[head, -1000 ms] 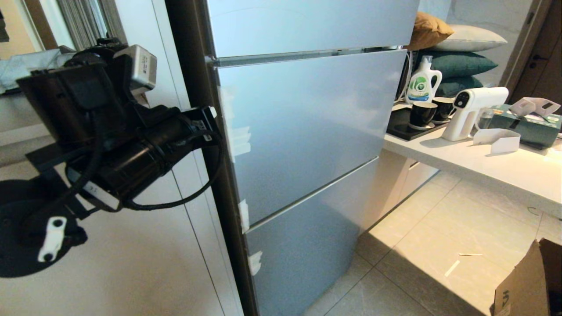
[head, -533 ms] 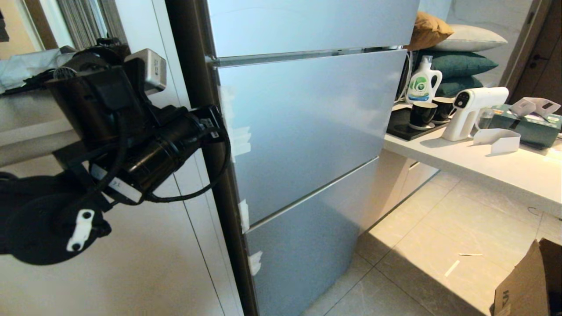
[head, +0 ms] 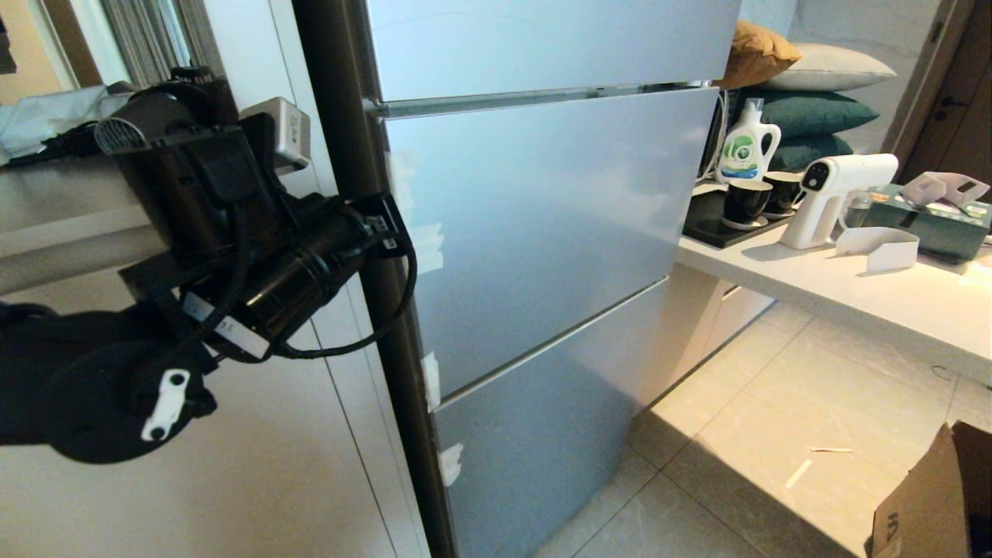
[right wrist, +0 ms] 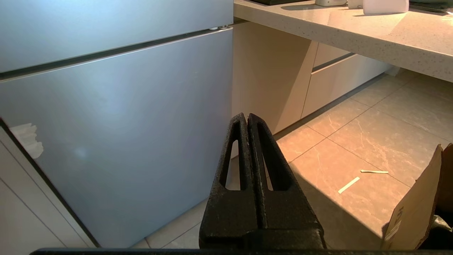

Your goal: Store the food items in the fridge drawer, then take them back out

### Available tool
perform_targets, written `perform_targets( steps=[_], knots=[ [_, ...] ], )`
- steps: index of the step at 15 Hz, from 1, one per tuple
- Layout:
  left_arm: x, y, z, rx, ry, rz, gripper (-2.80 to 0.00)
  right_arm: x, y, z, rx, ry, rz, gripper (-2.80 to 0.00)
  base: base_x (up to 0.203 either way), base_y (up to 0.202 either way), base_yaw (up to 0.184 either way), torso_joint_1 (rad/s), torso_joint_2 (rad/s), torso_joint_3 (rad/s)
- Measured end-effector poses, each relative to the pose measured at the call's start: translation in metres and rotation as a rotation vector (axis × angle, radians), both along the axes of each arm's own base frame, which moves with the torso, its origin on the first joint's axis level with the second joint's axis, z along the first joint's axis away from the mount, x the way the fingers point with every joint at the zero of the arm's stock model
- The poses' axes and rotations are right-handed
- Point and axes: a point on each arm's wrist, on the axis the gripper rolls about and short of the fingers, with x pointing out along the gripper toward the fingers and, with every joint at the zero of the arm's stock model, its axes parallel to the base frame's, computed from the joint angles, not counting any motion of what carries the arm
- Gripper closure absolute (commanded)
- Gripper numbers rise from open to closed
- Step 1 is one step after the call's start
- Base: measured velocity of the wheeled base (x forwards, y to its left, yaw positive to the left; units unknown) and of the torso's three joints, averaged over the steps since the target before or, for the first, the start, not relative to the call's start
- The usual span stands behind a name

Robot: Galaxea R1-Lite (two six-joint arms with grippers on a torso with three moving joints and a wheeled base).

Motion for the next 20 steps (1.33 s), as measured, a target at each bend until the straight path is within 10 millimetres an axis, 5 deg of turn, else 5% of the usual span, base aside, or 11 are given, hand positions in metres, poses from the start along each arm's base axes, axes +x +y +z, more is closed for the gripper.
perform_targets(
  steps=[11, 20],
  knots=[
    [-0.014, -0.019, -0.007, 0.017, 0.023, -0.112, 0.00, 0.000, 0.000, 0.000, 0.000, 0.000, 0.000, 0.00, 0.000, 0.000, 0.000, 0.000, 0.00, 0.000],
    [-0.026, -0.016, -0.013, 0.032, 0.040, -0.126, 0.00, 0.000, 0.000, 0.000, 0.000, 0.000, 0.000, 0.00, 0.000, 0.000, 0.000, 0.000, 0.00, 0.000]
  ],
)
